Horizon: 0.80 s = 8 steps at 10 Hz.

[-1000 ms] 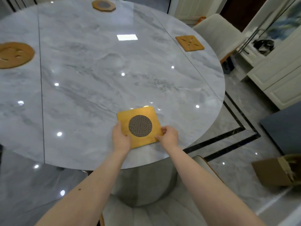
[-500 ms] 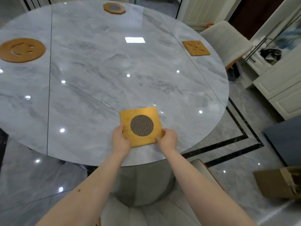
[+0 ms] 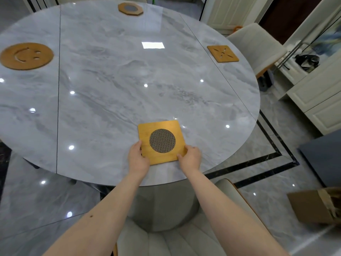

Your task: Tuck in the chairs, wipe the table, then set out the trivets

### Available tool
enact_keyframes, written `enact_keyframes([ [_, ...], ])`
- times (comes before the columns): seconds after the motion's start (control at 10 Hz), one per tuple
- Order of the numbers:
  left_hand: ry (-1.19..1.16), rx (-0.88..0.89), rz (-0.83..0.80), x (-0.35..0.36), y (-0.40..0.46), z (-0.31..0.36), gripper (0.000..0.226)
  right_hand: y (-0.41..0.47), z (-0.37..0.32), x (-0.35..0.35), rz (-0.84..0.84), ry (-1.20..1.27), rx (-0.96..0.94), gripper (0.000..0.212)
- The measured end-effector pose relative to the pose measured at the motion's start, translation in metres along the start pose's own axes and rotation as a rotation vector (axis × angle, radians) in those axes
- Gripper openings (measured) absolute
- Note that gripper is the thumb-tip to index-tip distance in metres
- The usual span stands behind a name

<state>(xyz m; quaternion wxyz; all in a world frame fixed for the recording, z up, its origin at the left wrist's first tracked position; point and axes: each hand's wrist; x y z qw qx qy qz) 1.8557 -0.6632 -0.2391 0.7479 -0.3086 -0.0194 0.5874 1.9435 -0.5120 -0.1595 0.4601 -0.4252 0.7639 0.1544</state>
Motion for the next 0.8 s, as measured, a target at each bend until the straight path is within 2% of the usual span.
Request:
enact_keyframes([
  [0.2,-0.008,-0.018,-0.017,-0.001,-0.008,0.006,0.066,-0.002,-0.003,-0.006,-0.067,0.033,0.011,0.036],
  [0.3,0.002,-0.004,-0.023,0.000,-0.011,-0.001,0.057,-0.009,-0.005,-0.007,-0.078,0.084,0.012,0.034],
  [0.4,-0.005,0.004,-0.045,-0.017,-0.051,0.030,0.045,-0.015,-0.009,-0.008,-0.106,0.097,0.009,0.039],
  [0.6,0.059,-0.035,-0.055,-0.047,-0.064,0.053,0.055,-0.021,-0.032,-0.007,0.016,0.159,0.085,0.049],
  [0.8,0.119,0.044,-0.076,-0.087,-0.043,0.081,0.051,-0.014,-0.083,-0.003,0.096,0.258,0.080,0.045],
])
Point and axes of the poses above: each hand's wrist, its own y-axis towards the middle knuckle, its own x-axis out of the palm, z = x × y, and after that the axes turned 12 degrees about -x, right-handed
